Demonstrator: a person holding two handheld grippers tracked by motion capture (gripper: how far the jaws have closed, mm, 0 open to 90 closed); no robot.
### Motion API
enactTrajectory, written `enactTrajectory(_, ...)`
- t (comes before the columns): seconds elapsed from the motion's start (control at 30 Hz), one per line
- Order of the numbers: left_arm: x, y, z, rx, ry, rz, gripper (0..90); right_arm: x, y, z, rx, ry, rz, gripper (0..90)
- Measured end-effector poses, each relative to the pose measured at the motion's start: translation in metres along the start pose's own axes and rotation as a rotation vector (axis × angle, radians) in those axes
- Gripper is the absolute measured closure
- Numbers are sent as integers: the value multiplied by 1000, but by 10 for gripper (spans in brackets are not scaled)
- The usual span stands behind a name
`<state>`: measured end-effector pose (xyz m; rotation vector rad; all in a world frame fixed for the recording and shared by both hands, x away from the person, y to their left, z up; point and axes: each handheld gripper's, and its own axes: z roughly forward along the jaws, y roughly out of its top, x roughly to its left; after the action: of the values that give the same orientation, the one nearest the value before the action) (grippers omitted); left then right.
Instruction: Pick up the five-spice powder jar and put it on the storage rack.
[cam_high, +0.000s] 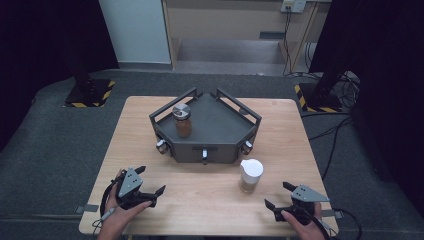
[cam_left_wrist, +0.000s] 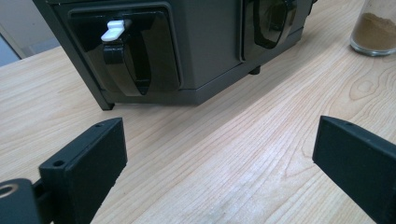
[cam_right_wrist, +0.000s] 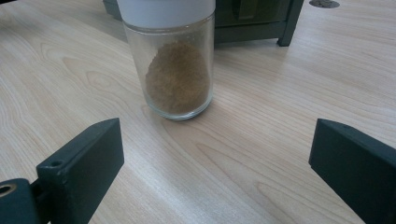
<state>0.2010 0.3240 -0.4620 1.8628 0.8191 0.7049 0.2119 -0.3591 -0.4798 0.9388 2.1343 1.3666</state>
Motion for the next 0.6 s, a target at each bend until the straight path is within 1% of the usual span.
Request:
enactTrajectory(0.2, 0, -2, -1, -20, -5, 2, 33, 2, 0, 0, -2, 4, -5, 37)
enactTrajectory(0.27, 1, -3, 0, -19, -8, -6, 34, 2, 0, 0, -4, 1, 2, 36)
enactTrajectory(0.37, 1, -4, 0, -26, -7, -5, 33, 0, -1, 0, -1, 1, -1, 36)
enactTrajectory(0.6, 1, -2, 6, 0, -25, 14, 29, -2, -2, 1, 1, -4, -1, 35)
